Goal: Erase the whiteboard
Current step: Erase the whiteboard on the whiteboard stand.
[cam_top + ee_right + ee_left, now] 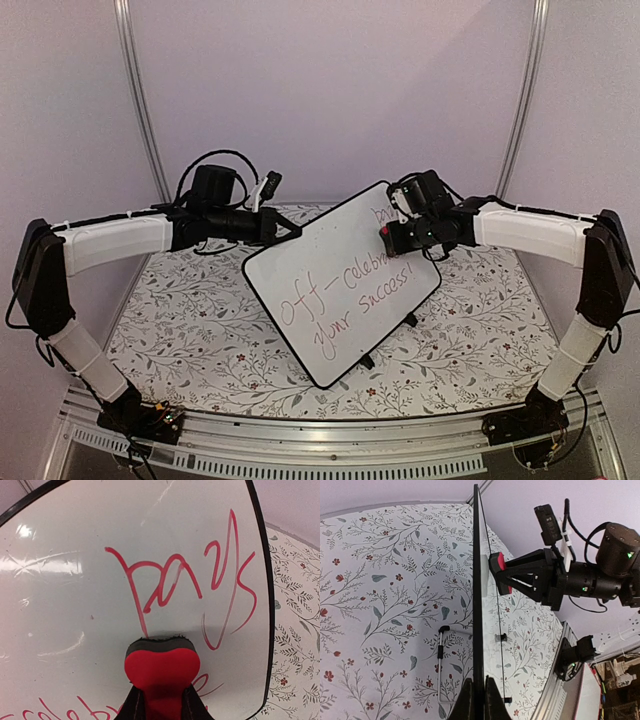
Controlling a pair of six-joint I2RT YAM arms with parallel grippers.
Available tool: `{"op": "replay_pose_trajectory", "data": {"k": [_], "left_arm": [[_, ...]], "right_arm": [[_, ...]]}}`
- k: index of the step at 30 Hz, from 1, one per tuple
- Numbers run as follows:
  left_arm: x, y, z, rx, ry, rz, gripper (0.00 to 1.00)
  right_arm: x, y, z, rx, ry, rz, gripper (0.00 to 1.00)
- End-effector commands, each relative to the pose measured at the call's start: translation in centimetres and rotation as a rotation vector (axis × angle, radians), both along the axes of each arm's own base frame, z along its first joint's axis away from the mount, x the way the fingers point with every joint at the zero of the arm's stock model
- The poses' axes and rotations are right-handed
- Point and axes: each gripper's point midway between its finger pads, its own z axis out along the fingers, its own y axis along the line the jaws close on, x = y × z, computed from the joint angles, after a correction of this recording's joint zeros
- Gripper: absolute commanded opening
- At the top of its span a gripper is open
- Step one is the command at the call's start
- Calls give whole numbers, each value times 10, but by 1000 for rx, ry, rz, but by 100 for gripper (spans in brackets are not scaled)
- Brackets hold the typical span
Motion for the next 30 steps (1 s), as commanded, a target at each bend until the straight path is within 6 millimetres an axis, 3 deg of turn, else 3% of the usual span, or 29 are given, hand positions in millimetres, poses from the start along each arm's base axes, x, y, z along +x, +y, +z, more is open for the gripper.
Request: {"op": "replay_pose_trajectory", "data": {"k": [1, 12, 26, 30], "left_arm": [[-14, -12, 10, -8, -76, -86, 0], [-15, -13, 9, -4, -78, -88, 0], [-15, -14, 10, -8, -78, -93, 0], [-15, -14, 10, -7, -78, -92, 0]], "right_arm": [[-11, -11, -3, -5, 14, -22, 12], [-5, -4, 14, 27, -15, -14, 12], [35, 28, 50, 54, -86, 13, 13], [43, 31, 51, 42, -99, 9, 13]]}}
